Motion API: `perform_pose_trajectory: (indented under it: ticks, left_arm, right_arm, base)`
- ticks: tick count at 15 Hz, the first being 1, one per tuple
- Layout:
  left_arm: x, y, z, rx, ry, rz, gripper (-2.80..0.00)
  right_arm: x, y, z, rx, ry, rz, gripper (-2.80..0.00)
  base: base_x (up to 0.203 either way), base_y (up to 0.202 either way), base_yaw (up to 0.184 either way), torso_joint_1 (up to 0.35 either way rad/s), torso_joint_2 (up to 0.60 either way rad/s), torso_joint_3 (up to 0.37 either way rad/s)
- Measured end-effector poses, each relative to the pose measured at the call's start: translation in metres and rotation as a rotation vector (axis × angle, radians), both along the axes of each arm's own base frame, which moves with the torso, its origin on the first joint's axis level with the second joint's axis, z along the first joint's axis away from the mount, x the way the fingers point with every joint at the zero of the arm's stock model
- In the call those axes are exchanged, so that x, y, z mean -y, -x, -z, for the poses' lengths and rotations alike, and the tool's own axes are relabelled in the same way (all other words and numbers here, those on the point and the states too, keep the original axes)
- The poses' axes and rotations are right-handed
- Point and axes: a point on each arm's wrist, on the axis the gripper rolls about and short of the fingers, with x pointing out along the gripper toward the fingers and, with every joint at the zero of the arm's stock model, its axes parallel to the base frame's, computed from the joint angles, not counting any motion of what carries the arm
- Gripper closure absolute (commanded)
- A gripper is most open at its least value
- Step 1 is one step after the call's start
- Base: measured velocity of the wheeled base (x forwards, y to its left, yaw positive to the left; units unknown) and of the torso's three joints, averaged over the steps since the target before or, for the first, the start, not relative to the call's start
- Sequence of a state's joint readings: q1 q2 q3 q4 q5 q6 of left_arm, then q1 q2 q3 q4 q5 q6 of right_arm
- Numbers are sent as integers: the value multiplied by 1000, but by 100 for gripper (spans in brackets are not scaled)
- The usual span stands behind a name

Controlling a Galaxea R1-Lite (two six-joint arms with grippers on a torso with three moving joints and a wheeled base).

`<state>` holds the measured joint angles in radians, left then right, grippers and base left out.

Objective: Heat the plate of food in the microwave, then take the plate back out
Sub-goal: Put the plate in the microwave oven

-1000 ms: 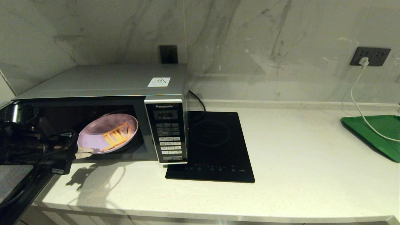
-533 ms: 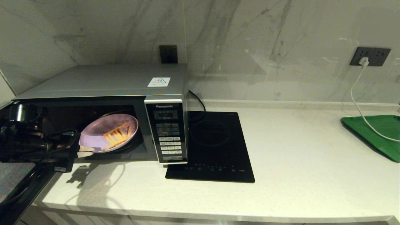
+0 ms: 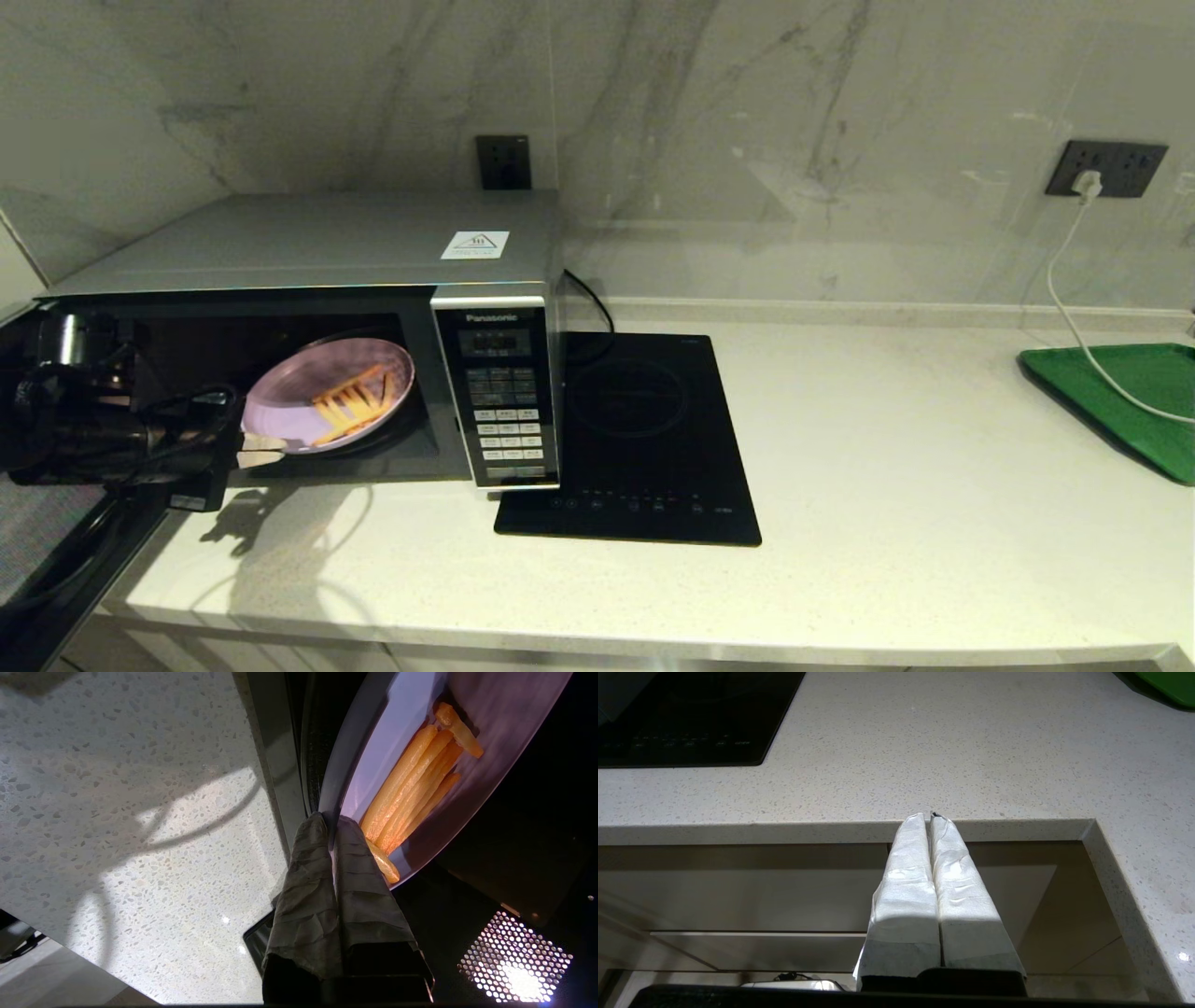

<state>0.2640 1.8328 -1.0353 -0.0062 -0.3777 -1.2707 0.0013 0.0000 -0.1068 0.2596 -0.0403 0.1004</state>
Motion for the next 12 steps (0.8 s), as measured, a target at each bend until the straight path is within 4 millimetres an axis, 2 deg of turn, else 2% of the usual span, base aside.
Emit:
perform_pose_trajectory:
  ticks: [12]
  left_arm:
    - [5, -11, 1, 58, -16, 23, 0]
  right_arm:
    - [0, 0, 0, 0, 0, -1, 0]
  base:
    - [0, 0, 0, 0, 0, 0]
